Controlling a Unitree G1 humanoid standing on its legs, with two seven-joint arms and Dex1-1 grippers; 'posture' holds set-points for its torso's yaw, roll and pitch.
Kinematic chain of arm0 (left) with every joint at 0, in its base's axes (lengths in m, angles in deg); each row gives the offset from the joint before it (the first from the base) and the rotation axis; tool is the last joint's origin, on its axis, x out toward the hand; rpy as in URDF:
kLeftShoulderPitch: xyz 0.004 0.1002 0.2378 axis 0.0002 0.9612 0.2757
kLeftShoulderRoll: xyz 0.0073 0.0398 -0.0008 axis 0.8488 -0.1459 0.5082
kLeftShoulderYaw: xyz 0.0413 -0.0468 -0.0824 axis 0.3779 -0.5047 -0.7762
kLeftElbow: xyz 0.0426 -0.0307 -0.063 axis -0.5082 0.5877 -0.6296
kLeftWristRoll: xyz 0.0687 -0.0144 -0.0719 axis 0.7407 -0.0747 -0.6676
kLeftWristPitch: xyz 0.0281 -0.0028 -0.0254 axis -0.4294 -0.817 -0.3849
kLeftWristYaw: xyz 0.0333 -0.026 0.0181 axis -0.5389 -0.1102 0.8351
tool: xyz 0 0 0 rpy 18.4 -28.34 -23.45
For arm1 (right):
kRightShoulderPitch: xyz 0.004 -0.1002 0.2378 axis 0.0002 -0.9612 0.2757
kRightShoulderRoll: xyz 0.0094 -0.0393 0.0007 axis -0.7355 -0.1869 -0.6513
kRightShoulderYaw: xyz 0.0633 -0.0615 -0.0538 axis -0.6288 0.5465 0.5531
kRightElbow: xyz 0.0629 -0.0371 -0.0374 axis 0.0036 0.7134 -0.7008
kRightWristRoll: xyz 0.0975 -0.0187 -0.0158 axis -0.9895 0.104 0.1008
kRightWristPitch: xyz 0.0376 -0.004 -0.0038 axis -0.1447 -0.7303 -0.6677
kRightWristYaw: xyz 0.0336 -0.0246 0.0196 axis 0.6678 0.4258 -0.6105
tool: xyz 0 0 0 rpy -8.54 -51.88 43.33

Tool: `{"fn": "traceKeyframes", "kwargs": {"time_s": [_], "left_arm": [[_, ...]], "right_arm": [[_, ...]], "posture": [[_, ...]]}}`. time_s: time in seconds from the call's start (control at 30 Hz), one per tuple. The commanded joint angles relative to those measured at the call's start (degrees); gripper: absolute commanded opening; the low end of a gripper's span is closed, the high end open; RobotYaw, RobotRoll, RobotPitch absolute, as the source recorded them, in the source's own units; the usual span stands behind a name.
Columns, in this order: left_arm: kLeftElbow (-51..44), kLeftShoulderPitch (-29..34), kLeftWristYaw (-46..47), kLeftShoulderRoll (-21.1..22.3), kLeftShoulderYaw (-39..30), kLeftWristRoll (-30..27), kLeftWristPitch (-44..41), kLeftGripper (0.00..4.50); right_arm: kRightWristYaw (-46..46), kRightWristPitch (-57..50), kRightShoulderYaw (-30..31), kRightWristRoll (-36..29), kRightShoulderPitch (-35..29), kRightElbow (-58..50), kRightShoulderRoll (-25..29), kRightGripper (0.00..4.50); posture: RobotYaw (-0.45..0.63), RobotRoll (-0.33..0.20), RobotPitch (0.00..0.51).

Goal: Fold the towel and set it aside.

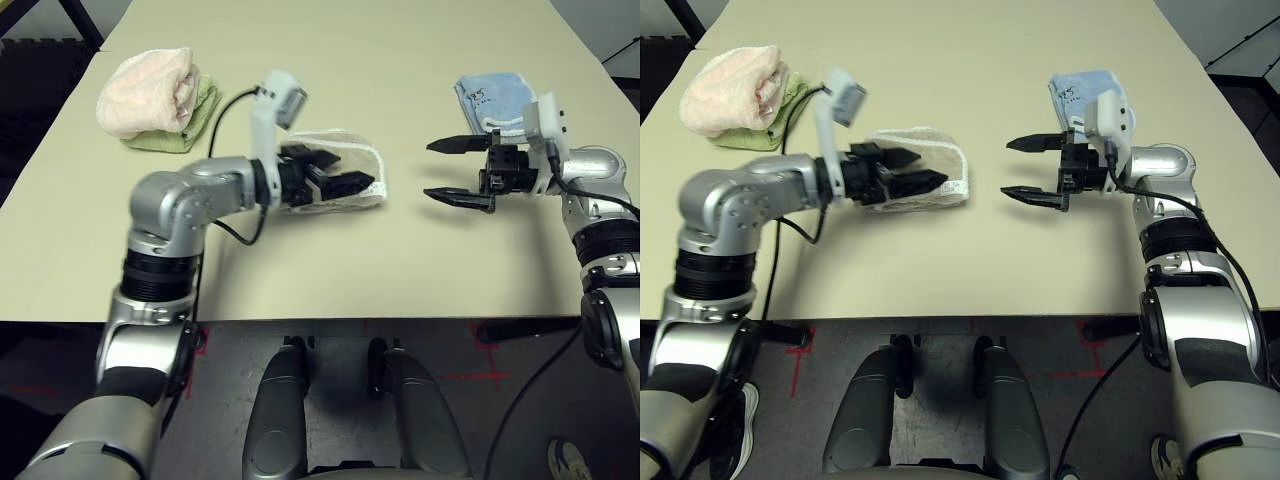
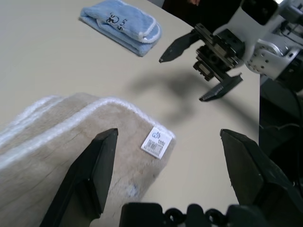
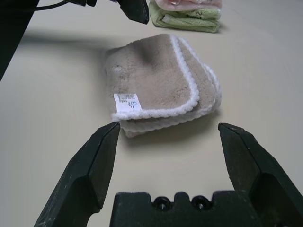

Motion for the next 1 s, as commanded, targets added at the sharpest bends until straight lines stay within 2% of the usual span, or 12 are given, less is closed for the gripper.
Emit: {"fn": "traceKeyframes", "kwargs": {"time_s": [0.03, 0.1, 0.2, 0.33, 0.53, 0.83, 0.93, 1.0], "left_arm": [[0.4, 1.3, -4.8, 3.2, -1.9, 3.5, 10.6, 4.46], [0.2, 3.8, -8.2, 4.6, -4.0, 3.3, 15.9, 4.46], [-0.8, 10.4, -14.2, 7.7, -5.2, 4.3, 23.0, 4.5], [1.6, 16.6, -19.4, 10.2, -5.2, 7.1, 31.7, 4.5], [6.8, 15.4, -21.9, 9.5, -4.8, 8.8, 37.8, 4.5], [16.4, 11.5, -26.5, 7.3, -2.3, 13.2, 48.2, 4.5], [19.3, 10.2, -27.0, 6.0, -1.9, 14.0, 50.3, 4.02], [20.9, 9.7, -27.4, 5.2, -2.0, 14.1, 51.3, 3.4]], "right_arm": [[-1.0, -3.6, -0.5, -1.0, 0.2, -0.4, -0.9, 4.5], [-1.6, -5.3, -0.6, -1.3, 0.2, -0.9, -1.1, 4.5], [-2.8, -5.6, -0.3, -1.2, 0.3, -1.0, -0.9, 3.85], [-5.0, -1.6, 1.4, 0.3, -0.4, -0.4, 0.4, 2.39], [-5.1, -0.5, 1.7, 0.0, -0.1, 0.2, 1.0, 0.1], [-5.1, 2.2, 2.8, -0.1, -0.2, 0.4, 1.2, 0.04], [-5.1, 2.2, 2.6, -0.1, 0.2, 0.6, 1.0, 0.0], [-5.1, 2.2, 2.3, 0.0, 0.4, 0.7, 0.6, 0.0]], "posture": [[0.04, 0.0, 0.227], [0.05, 0.0, 0.225], [0.06, 0.0, 0.223], [0.05, 0.0, 0.224], [0.04, 0.0, 0.224], [0.03, 0.0, 0.226], [0.03, 0.0, 0.227], [0.02, 0.0, 0.227]]}}
